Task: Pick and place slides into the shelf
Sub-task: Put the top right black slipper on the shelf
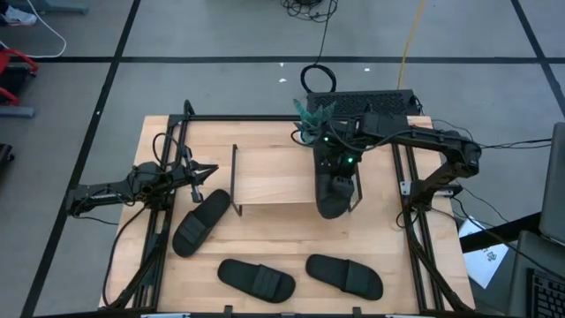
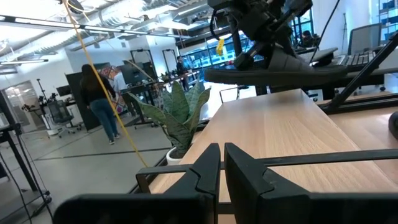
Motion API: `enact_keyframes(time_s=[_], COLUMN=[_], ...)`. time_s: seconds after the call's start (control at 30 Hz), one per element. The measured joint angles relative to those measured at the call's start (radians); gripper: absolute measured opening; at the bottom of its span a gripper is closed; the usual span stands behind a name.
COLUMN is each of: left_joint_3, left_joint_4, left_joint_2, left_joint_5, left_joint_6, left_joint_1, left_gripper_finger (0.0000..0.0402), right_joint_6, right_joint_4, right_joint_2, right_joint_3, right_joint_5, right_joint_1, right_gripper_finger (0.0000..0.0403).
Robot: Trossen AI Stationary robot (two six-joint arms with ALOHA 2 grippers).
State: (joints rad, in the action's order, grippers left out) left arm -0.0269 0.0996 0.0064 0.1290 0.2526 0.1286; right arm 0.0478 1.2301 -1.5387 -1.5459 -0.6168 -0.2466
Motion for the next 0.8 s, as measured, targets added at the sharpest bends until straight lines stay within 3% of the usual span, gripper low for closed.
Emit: enact_keyframes(time_s=[0.2, 0.53, 0.8], left_joint_3=[0.0, 0.0, 0.0], left_joint_4=[0.0, 0.0, 0.0], left_joint_2=[0.0, 0.0, 0.0], left_joint_5=[-0.005, -0.018, -0.025], left_joint_6=[0.0, 0.0, 0.0], left_joint_1=[0.0, 0.0, 0.0], left_gripper_finger=[0.0031, 0.0031, 0.0031], right_joint_6=[0.07, 0.036, -0.015], right_joint_4=[-0.089, -0.049, -0.028], right_joint_2=[0.042, 0.043, 0.043], right_joint_3=[0.108, 0.116, 0.116], right_joint_5=[-0.208, -0.065, -0.063], right_joint_1=[-0.035, -0.103, -0.133], right_gripper_finger=[0.0006, 0.0006, 0.0006])
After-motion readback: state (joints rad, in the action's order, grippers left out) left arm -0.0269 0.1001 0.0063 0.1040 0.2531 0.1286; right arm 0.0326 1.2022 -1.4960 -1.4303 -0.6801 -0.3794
